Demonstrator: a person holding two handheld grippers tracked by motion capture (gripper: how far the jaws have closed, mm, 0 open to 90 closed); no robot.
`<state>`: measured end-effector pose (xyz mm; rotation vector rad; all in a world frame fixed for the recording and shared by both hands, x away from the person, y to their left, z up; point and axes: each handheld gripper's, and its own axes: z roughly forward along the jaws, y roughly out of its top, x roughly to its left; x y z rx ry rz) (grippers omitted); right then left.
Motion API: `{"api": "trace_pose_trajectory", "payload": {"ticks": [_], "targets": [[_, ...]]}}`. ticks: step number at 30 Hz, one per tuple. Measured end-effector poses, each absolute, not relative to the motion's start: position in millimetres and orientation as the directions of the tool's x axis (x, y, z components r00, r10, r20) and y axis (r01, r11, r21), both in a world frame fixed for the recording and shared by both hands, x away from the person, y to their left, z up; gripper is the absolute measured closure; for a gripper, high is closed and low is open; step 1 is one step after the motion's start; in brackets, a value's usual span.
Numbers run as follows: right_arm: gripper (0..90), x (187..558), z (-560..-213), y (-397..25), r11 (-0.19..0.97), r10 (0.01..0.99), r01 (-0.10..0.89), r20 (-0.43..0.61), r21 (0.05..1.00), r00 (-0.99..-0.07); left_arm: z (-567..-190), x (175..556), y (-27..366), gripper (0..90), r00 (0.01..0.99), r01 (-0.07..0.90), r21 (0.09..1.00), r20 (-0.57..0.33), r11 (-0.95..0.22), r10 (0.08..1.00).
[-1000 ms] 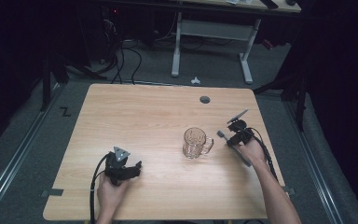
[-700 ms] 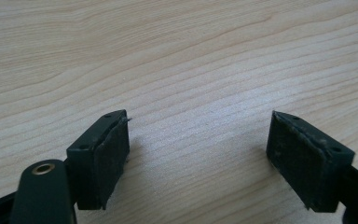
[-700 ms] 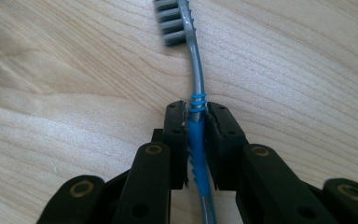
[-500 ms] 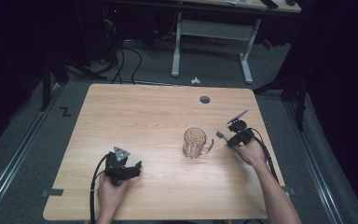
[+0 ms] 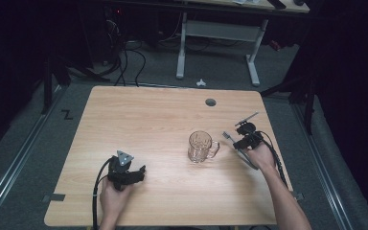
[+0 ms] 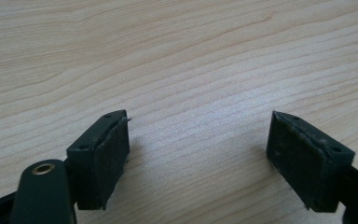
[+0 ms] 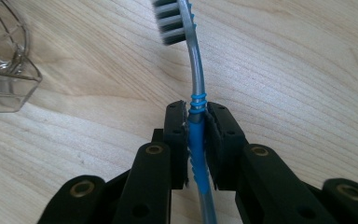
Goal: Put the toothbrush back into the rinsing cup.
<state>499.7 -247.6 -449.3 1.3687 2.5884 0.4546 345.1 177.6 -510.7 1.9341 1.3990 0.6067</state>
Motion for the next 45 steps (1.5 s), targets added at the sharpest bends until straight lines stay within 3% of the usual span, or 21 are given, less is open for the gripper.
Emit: {"api": "trace_pose_trajectory", "payload": {"ticks": [19,45], "targets": [[79.3,484,-432,-253,0.498,0.817,0.740,0.040,0.452,-0.575,-511,345,178,21.7,0.318,0.639,0.742,-0.012,-0.205,0.948],[80.0,454,-417,-249,0.479,0.745,0.621,0.087,0.620,-0.661,-511,345,178,21.7,0.318,0.639,0.742,-0.012,-0.205,0.948]]}}
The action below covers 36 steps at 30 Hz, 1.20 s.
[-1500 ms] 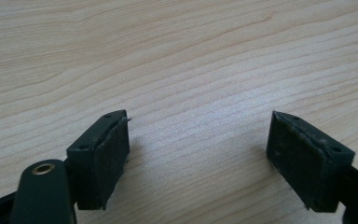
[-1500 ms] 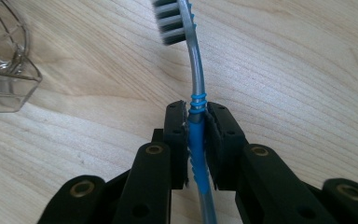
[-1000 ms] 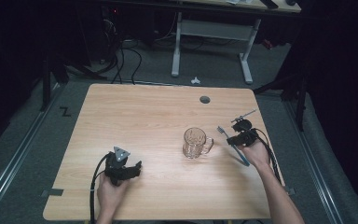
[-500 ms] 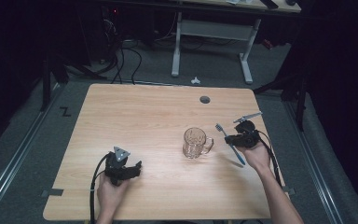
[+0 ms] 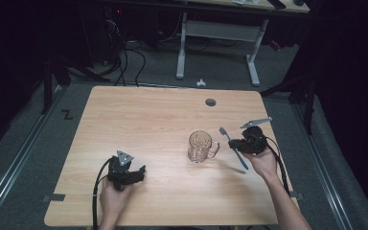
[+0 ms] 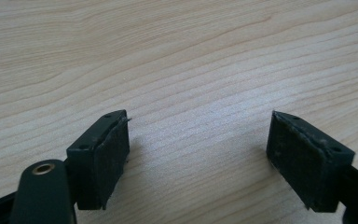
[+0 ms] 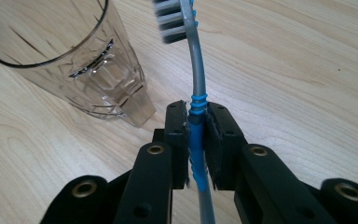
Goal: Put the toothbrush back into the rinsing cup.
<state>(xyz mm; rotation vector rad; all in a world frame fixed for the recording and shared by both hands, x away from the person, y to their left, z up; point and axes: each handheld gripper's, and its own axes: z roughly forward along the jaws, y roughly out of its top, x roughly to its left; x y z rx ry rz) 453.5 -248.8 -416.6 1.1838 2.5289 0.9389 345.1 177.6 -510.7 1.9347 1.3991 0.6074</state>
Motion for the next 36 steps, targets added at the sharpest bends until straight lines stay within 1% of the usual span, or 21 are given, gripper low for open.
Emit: {"api": "trace_pose_trajectory", "payload": {"ticks": [9,17,36], "targets": [[80.0,436,-415,-258,0.438,0.729,0.600,0.125,0.670,-0.673,-511,345,178,21.7,0.318,0.638,0.742,-0.011,-0.205,0.948],[80.0,426,-408,-257,0.412,0.709,0.571,0.144,0.710,-0.690,-511,345,178,21.7,0.318,0.638,0.742,-0.011,-0.205,0.948],[80.1,423,-402,-255,0.325,0.666,0.537,0.215,0.778,-0.714,-511,345,177,21.7,0.318,0.638,0.742,-0.011,-0.205,0.948]]}}
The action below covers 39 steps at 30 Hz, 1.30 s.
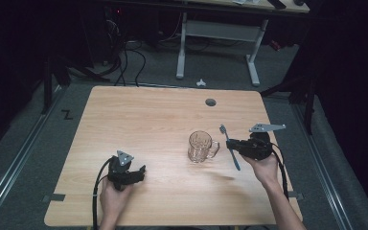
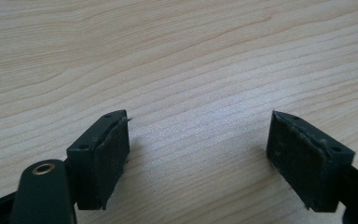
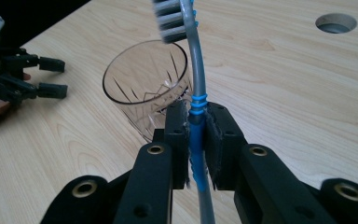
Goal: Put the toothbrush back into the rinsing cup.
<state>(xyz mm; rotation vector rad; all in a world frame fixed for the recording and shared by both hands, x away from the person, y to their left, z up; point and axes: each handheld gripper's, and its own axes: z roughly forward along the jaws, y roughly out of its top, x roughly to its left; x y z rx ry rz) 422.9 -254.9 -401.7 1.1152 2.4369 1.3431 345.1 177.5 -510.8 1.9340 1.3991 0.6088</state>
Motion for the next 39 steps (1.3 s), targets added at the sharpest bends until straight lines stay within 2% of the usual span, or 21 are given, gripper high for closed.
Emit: {"api": "trace_pose_trajectory", "payload": {"ticks": [39], "targets": [[80.1,434,-371,-230,0.289,0.630,0.443,0.180,0.848,-0.755,-511,345,177,21.7,0.318,0.638,0.742,-0.011,-0.205,0.948]]}}
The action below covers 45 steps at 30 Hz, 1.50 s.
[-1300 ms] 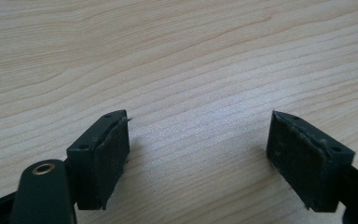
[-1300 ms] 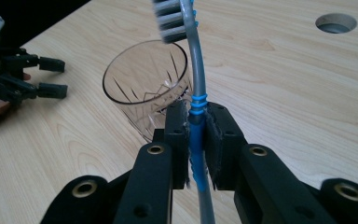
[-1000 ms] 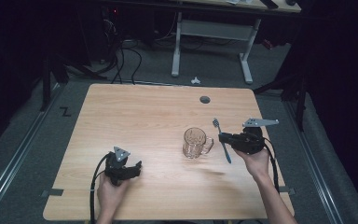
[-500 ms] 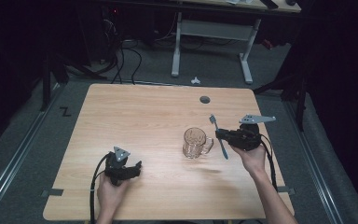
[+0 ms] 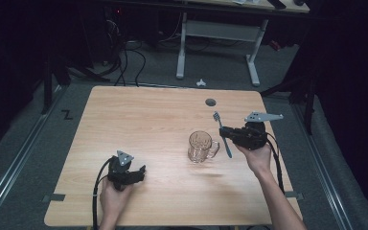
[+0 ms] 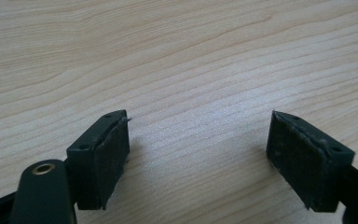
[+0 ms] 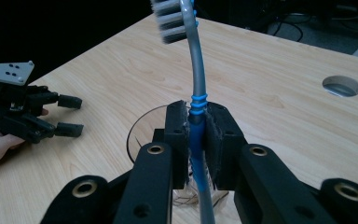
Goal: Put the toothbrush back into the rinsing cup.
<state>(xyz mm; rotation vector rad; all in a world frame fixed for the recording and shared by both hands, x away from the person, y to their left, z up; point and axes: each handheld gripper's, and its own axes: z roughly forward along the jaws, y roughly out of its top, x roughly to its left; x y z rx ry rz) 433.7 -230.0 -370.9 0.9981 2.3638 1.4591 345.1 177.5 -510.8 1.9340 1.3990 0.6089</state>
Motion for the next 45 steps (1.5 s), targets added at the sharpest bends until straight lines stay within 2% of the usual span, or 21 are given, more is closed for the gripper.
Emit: {"api": "trace_pose_trajectory", "payload": {"ticks": [24,45], "targets": [[80.1,449,-353,-216,0.261,0.635,0.418,0.172,0.870,-0.753,-511,345,178,21.7,0.318,0.638,0.742,-0.011,-0.205,0.948],[80.1,461,-356,-198,0.245,0.628,0.416,0.183,0.876,-0.756,-511,345,178,21.7,0.318,0.638,0.742,-0.012,-0.205,0.948]]}}
